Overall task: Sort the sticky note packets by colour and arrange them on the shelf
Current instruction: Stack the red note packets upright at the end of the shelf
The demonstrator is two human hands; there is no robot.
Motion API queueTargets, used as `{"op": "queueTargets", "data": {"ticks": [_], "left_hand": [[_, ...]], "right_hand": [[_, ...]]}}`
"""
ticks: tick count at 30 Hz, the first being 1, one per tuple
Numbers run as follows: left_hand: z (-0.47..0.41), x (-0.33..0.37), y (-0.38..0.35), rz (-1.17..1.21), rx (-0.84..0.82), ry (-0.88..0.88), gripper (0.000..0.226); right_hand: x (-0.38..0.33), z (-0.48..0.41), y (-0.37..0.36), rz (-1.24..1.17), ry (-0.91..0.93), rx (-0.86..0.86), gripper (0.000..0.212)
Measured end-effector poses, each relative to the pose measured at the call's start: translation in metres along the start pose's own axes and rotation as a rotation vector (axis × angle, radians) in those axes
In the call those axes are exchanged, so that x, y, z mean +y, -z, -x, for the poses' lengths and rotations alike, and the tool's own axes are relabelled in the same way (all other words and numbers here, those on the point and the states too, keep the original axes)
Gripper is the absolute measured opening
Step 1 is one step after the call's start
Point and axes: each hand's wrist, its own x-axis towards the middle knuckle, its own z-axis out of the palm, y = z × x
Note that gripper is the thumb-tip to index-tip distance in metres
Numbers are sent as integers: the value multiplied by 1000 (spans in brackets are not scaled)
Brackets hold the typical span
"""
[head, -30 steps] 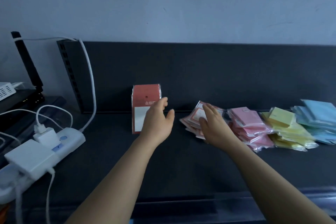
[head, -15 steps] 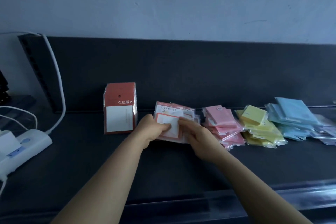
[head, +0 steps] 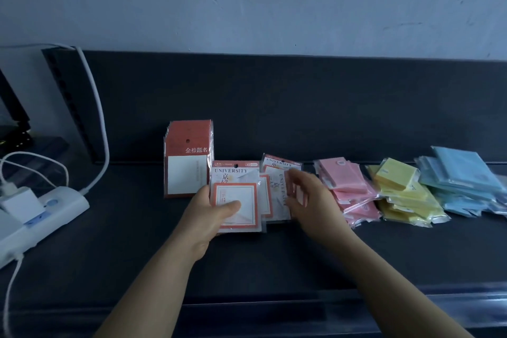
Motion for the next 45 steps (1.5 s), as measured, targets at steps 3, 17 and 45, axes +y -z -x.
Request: {"op": "queueTargets", "data": {"ticks": [3,17,45], "left_hand": [[6,4,2,185,-24,-7,31],[5,0,28,-212,-41,-140,35],[-4,-5,9,41,45,-29,23]], "right_hand": [[-6,0,0,-453,-94,-68,49],[-17,-31,-1,-239,-57,-68,34],[-12,0,-19,326,184,-589,84]]}}
